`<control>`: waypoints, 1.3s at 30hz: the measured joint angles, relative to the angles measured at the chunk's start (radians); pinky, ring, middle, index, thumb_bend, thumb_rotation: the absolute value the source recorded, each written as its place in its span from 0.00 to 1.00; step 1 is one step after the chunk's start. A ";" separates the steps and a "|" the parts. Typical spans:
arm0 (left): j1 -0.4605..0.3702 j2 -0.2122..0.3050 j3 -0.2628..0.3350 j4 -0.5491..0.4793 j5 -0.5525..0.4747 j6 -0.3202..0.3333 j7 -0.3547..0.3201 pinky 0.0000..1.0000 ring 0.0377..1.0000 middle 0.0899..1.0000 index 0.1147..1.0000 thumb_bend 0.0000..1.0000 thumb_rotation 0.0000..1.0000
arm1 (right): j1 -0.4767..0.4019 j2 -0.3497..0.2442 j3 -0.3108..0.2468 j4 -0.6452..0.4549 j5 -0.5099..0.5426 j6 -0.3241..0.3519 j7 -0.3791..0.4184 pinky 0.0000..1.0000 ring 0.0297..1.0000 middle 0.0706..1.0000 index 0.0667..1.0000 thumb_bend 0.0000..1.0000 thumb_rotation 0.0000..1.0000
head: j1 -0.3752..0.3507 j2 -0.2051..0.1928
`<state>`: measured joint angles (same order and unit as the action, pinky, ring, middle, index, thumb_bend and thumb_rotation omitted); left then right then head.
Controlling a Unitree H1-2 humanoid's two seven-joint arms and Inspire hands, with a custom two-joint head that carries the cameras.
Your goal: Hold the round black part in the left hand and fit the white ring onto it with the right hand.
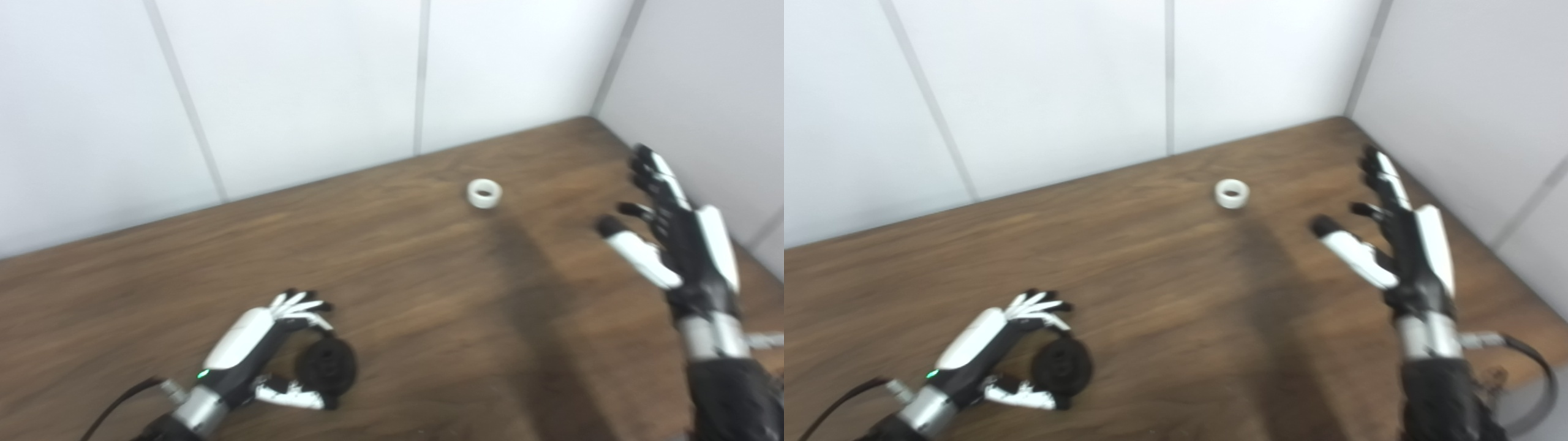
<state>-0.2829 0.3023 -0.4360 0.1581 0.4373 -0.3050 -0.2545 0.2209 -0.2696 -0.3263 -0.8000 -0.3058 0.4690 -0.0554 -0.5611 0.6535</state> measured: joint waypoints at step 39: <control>0.038 0.037 0.089 -0.048 -0.051 -0.039 -0.109 1.00 0.95 0.84 0.41 0.51 0.04 | -0.541 -0.068 0.074 0.817 -0.628 0.003 0.438 0.87 1.00 1.00 0.98 1.00 0.68 | -0.040 0.009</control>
<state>-0.2452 0.3394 -0.3466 0.1103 0.3863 -0.3436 -0.3640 -0.3198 -0.3372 -0.2524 0.0167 -0.9339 0.4724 0.3830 -0.6013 0.6627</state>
